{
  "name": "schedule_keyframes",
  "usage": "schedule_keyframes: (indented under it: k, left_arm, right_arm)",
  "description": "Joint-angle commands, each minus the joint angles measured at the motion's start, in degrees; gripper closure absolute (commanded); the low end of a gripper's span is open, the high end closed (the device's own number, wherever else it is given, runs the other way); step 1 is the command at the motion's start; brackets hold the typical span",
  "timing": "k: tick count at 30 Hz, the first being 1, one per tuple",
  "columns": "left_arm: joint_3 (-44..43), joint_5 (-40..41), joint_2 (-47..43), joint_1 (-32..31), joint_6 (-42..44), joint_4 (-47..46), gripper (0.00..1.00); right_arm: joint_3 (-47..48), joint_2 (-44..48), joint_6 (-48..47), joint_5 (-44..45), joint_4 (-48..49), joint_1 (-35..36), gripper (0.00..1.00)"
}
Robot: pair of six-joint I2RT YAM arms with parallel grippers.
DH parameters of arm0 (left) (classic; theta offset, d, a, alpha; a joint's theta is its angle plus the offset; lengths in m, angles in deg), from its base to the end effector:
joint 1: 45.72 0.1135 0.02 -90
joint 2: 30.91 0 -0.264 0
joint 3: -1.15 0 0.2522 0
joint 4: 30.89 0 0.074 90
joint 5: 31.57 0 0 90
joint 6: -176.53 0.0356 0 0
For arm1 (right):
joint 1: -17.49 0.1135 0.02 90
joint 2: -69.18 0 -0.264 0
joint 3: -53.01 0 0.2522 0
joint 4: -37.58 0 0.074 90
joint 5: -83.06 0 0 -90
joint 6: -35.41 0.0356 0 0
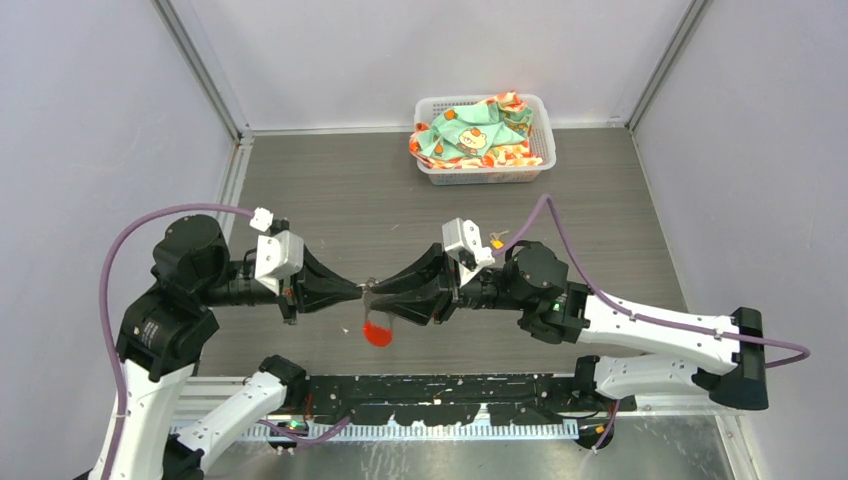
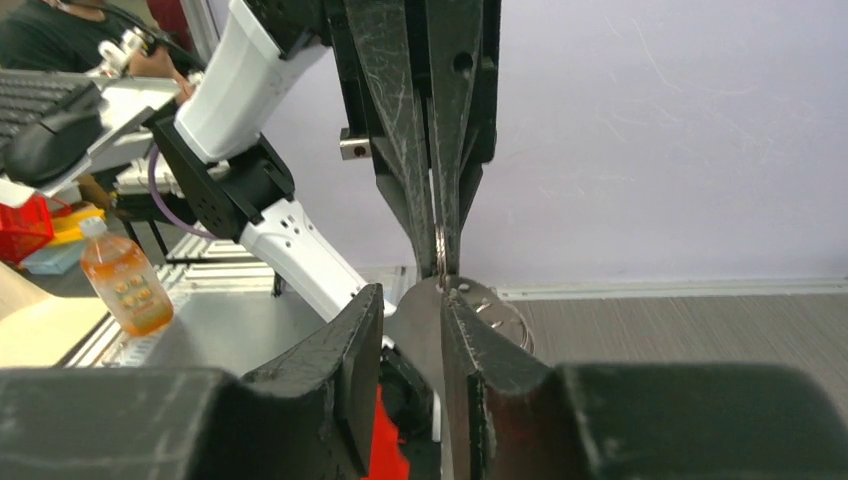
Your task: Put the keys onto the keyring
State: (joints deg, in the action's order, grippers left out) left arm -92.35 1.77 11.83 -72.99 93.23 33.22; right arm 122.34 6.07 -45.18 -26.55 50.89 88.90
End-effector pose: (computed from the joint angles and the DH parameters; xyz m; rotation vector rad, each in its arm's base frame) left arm 0.0545 -0.0616 0.4664 1.1837 1.4074 -1.1362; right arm 0.0692 0.2433 0.4122 -0.9756 0.9842 1.4126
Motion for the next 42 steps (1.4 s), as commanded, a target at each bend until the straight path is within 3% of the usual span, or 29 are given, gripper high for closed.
schedule_keyframes:
  k: [1, 10, 14, 28, 42]
  left_arm:
    - [-3.0, 3.0, 0.5, -0.2, 18.3, 5.1, 0.99]
    - [0.4, 3.3, -2.2, -0.2, 50.9, 11.7, 0.99]
    - [1.9, 3.9, -2.6, -0.2, 57.8, 11.7, 0.99]
    - [2.6, 7.4, -1.1, -0.2, 64.5, 14.5, 1.0]
    - [1.6, 7.6, -0.2, -0.2, 65.1, 16.4, 1.0]
  right_arm:
    - [5.1, 4.0, -7.0, 2.1, -10.4, 0.2, 0.66]
    - [19.2, 0.5, -23.7, 3.3, -37.0, 0.2, 0.59]
    - [22.6, -2.7, -28.4, 3.4, -42.6, 0.2, 0.59]
    - [31.4, -11.0, -39.4, 8.5, -50.6, 3.8, 0.62]
    - [33.6, -15.1, -46.1, 16.8, -49.8, 7.6, 0.7]
